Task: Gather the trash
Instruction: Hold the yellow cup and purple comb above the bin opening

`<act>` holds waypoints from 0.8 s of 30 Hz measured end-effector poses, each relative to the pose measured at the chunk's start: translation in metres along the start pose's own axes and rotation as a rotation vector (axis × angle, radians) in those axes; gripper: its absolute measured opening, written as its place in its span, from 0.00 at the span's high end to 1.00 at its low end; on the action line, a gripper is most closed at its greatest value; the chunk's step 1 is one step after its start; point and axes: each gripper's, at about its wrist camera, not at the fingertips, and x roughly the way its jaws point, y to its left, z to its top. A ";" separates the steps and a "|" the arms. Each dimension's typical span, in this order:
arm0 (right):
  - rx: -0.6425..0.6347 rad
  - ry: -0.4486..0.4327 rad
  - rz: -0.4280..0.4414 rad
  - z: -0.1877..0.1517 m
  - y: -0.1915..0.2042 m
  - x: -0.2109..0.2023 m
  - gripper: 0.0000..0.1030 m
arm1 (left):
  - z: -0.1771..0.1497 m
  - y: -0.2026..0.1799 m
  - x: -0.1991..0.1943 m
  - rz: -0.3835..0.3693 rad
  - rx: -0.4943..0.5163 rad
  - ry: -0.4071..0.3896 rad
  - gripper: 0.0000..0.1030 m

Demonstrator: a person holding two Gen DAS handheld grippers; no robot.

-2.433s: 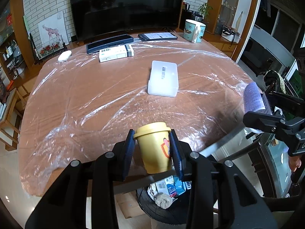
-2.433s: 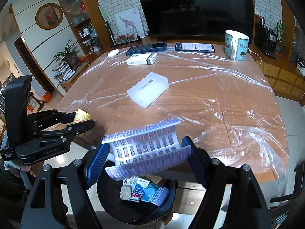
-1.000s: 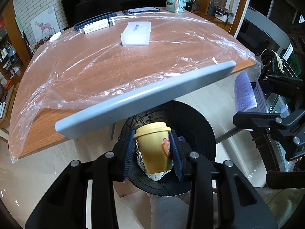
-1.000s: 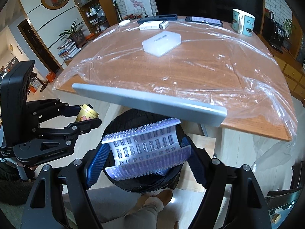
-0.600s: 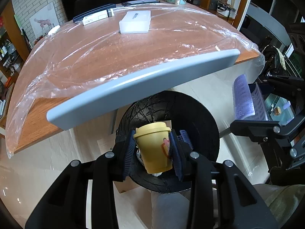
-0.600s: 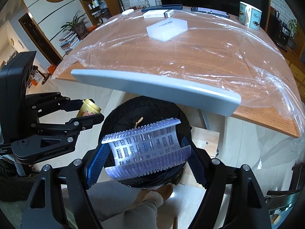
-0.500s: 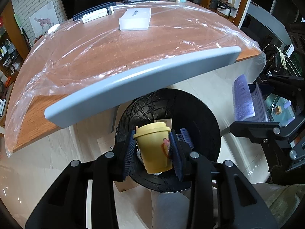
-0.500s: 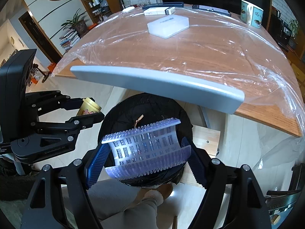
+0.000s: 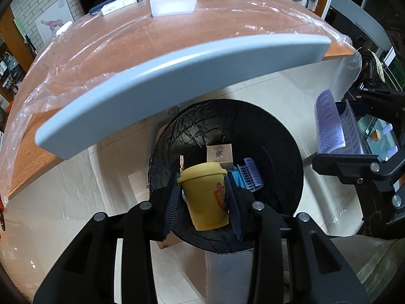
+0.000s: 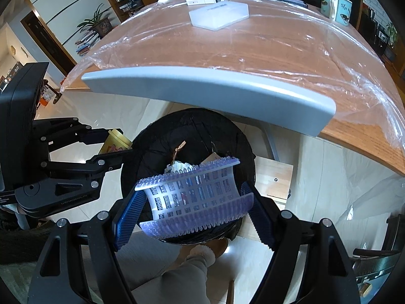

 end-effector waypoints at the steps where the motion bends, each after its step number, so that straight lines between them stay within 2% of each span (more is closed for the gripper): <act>1: 0.003 0.003 -0.001 0.000 0.000 0.002 0.26 | 0.000 -0.001 0.001 0.001 0.001 0.003 0.63; 24: -0.012 0.072 -0.017 0.003 -0.003 0.037 0.26 | -0.001 -0.002 0.029 0.017 0.033 0.064 0.63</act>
